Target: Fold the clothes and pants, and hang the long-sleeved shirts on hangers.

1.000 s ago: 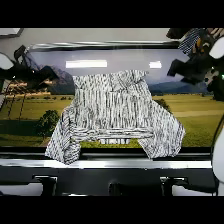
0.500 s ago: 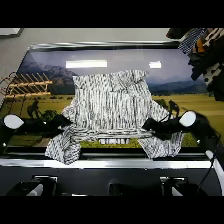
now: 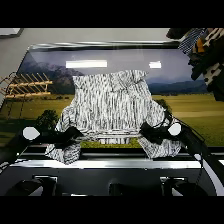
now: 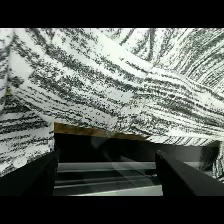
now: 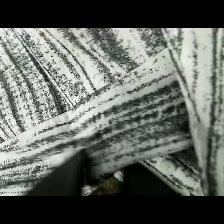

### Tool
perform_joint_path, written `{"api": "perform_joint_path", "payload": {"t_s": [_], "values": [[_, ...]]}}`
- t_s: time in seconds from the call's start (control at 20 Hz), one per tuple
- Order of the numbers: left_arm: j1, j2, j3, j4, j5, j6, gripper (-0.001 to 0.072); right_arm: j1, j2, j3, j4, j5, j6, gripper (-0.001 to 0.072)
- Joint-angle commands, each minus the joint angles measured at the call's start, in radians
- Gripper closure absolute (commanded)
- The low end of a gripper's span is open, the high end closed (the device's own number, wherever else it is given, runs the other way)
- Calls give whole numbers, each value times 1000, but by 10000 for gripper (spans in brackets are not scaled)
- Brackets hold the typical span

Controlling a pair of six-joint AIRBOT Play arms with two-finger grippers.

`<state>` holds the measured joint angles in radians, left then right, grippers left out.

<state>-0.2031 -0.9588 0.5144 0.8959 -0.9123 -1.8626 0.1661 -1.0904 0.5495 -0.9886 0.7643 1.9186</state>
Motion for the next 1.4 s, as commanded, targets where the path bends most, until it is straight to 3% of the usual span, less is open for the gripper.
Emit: {"api": "perform_joint_path", "payload": {"t_s": [0.0, 0.3, 0.55, 0.6, 0.65, 0.85, 1.05, 1.15, 1.35], "values": [[-74, -55, -6, -7, 91, -39, 20, 3, -26, -4, 41, -29, 6, 681], [-155, -135, -6, -67, 280, -50, 21, 3, 45, -2, 41, 77, 6, 683], [-166, -201, -5, -85, 308, -76, 40, 3, 77, -2, 42, 102, 35, 682], [-166, -201, -5, -85, 308, -75, 275, 3, 82, -2, 44, 105, 39, 682], [-166, -196, -5, -85, 303, -75, 675, 3, 89, -2, 46, 110, 39, 683], [-119, -100, 18, -56, 213, -48, 690, 3, 205, -2, 4, 225, 62, 683], [-82, 129, 21, 138, -124, -49, 691, 3, 437, -2, -127, 591, 164, 683], [-102, 258, 21, 151, -275, -53, 691, 3, 585, -2, -121, 755, 241, 683], [-168, 390, 79, 152, -393, -169, 692, 0, 745, 39, -90, 880, 386, 683]]}}
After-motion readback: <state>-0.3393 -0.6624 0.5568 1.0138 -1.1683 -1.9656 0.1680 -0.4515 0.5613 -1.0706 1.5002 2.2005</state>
